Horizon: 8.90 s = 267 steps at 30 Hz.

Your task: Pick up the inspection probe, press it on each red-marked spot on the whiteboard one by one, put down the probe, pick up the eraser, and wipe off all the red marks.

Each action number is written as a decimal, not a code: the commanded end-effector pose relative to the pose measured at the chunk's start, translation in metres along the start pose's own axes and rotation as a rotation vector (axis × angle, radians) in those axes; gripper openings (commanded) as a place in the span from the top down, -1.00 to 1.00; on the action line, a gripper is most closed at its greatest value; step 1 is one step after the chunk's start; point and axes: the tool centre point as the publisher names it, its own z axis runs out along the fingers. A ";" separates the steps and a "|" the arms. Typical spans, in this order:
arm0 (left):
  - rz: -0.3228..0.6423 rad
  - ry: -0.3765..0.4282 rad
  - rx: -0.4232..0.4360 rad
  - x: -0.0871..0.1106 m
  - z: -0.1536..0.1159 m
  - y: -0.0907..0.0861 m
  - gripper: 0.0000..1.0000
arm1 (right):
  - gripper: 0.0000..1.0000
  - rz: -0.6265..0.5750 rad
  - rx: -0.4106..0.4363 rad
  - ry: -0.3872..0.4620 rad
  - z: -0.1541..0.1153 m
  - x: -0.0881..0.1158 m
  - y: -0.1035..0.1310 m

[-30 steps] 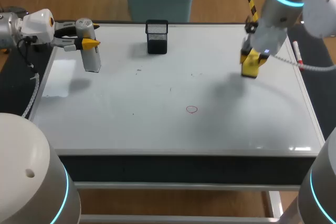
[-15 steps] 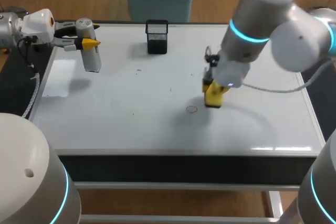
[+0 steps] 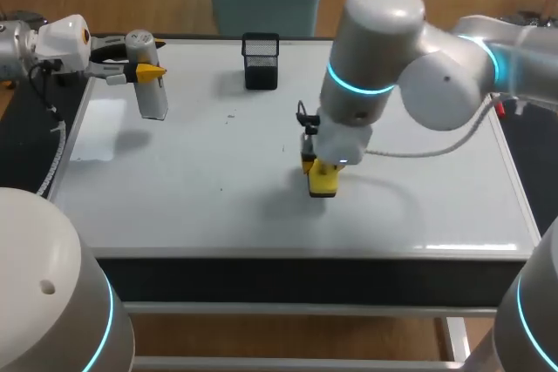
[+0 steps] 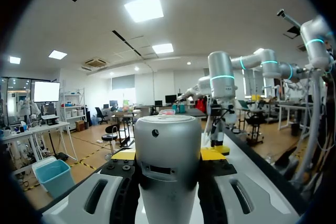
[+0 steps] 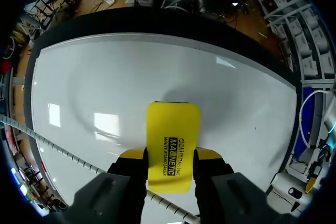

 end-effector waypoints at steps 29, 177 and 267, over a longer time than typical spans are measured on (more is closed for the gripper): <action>-0.001 0.001 -0.002 0.000 0.000 -0.002 1.00 | 1.00 -0.032 -0.044 0.054 0.033 -0.005 -0.004; -0.001 0.001 -0.002 0.000 0.000 -0.002 1.00 | 1.00 0.081 -0.075 0.097 0.013 0.155 -0.277; 0.008 0.003 -0.013 0.001 0.003 -0.006 1.00 | -1.00 1.057 -0.072 -0.439 -0.209 0.192 -0.241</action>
